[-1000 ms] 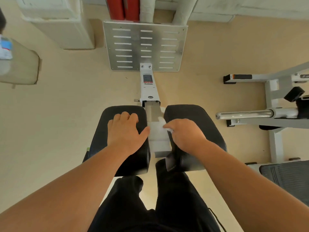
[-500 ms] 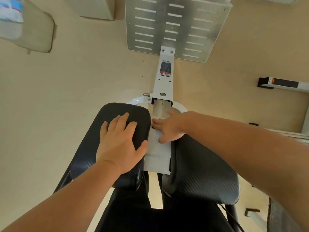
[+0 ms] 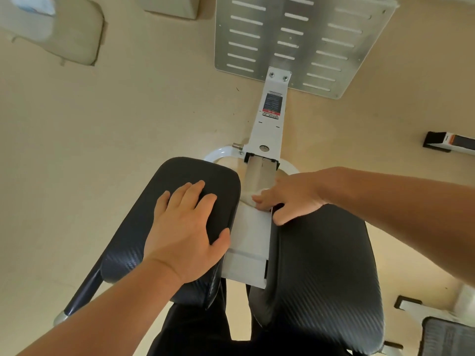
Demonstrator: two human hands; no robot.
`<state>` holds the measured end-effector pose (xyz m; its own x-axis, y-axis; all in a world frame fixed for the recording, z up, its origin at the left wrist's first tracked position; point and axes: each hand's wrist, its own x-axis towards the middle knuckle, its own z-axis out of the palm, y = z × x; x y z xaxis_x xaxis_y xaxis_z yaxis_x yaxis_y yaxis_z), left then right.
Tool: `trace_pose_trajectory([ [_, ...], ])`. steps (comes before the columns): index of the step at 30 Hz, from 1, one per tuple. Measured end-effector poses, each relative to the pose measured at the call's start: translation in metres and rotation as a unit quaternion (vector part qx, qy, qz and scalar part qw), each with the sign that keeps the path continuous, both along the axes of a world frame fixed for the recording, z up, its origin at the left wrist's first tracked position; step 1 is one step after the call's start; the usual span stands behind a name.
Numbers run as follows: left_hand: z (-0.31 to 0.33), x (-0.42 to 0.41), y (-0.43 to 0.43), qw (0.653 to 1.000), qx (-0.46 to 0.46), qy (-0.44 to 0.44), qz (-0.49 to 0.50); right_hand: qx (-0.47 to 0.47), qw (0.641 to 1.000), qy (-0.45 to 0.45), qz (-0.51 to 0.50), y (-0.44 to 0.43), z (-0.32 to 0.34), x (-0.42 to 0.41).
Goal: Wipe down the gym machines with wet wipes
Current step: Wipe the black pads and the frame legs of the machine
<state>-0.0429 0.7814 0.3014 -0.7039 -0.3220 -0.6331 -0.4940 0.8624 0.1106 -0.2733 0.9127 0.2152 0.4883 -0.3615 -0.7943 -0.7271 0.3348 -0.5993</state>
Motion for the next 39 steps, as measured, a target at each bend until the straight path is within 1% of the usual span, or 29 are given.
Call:
trace_pose_trajectory([
  [2, 0.000, -0.001, 0.000, 1.000, 0.000, 0.001, 0.001, -0.012, 0.999, 0.003, 0.031, -0.005, 0.005, 0.000],
  [4, -0.001, -0.003, -0.001, 1.000, 0.001, 0.001, 0.004, -0.014, 0.999, 0.019, 0.032, -0.012, 0.001, -0.003],
  [7, -0.001, -0.004, 0.000, 1.000, 0.001, -0.003, 0.006, 0.015, 0.997, 0.078, -0.025, -0.026, -0.012, -0.017],
  [8, -0.001, -0.004, 0.000, 1.000, 0.000, -0.003, 0.007, 0.029, 0.995, 0.077, -0.054, -0.028, -0.019, -0.021],
  [10, -0.001, -0.004, -0.001, 1.000, -0.003, -0.003, 0.008, 0.037, 0.996, 0.063, -0.048, -0.030, -0.029, -0.022],
  [12, -0.002, -0.005, -0.001, 1.000, -0.005, -0.002, 0.008, 0.023, 0.996, 0.057, -0.072, -0.024, -0.025, -0.015],
  [13, -0.002, -0.005, -0.001, 1.000, -0.005, -0.002, 0.008, 0.026, 0.996, 0.033, -0.081, -0.021, -0.021, -0.011],
  [15, -0.001, -0.005, 0.000, 1.000, -0.006, -0.003, 0.008, 0.038, 0.998, -0.007, -0.048, -0.011, -0.015, -0.003],
  [18, -0.001, -0.004, -0.001, 1.000, -0.007, -0.006, 0.006, 0.039, 0.999, -0.020, -0.030, -0.007, -0.013, 0.000],
  [21, -0.001, -0.003, -0.002, 1.000, -0.005, -0.004, 0.009, 0.024, 0.997, -0.004, -0.080, -0.017, -0.025, -0.008],
  [25, -0.002, -0.005, 0.000, 1.000, -0.003, -0.007, 0.011, 0.068, 0.977, 0.050, -0.194, -0.020, -0.041, -0.022],
  [26, -0.002, -0.005, 0.000, 1.000, -0.003, -0.008, 0.011, 0.074, 0.973, 0.048, -0.214, -0.018, -0.044, -0.023],
  [28, -0.002, -0.006, -0.001, 1.000, -0.005, -0.009, 0.010, 0.092, 0.967, 0.015, -0.238, -0.011, -0.044, -0.023],
  [30, -0.001, -0.008, -0.002, 1.000, -0.006, -0.006, 0.009, 0.128, 0.965, -0.014, -0.229, -0.003, -0.038, -0.024],
  [31, -0.001, -0.008, -0.002, 1.000, -0.007, -0.007, 0.008, 0.135, 0.970, -0.010, -0.201, 0.000, -0.034, -0.024],
  [33, -0.001, -0.006, -0.003, 1.000, -0.009, -0.012, 0.006, 0.127, 0.979, 0.024, -0.157, 0.001, -0.030, -0.021],
  [34, 0.000, -0.005, -0.003, 1.000, -0.009, -0.011, 0.007, 0.127, 0.979, 0.036, -0.154, 0.000, -0.029, -0.020],
  [36, 0.000, -0.004, -0.001, 1.000, -0.008, -0.010, 0.007, 0.119, 0.979, 0.045, -0.159, -0.008, -0.024, -0.021],
  [39, 0.000, -0.005, -0.001, 1.000, -0.009, -0.006, 0.007, 0.085, 0.989, 0.063, -0.106, -0.023, -0.020, -0.023],
])
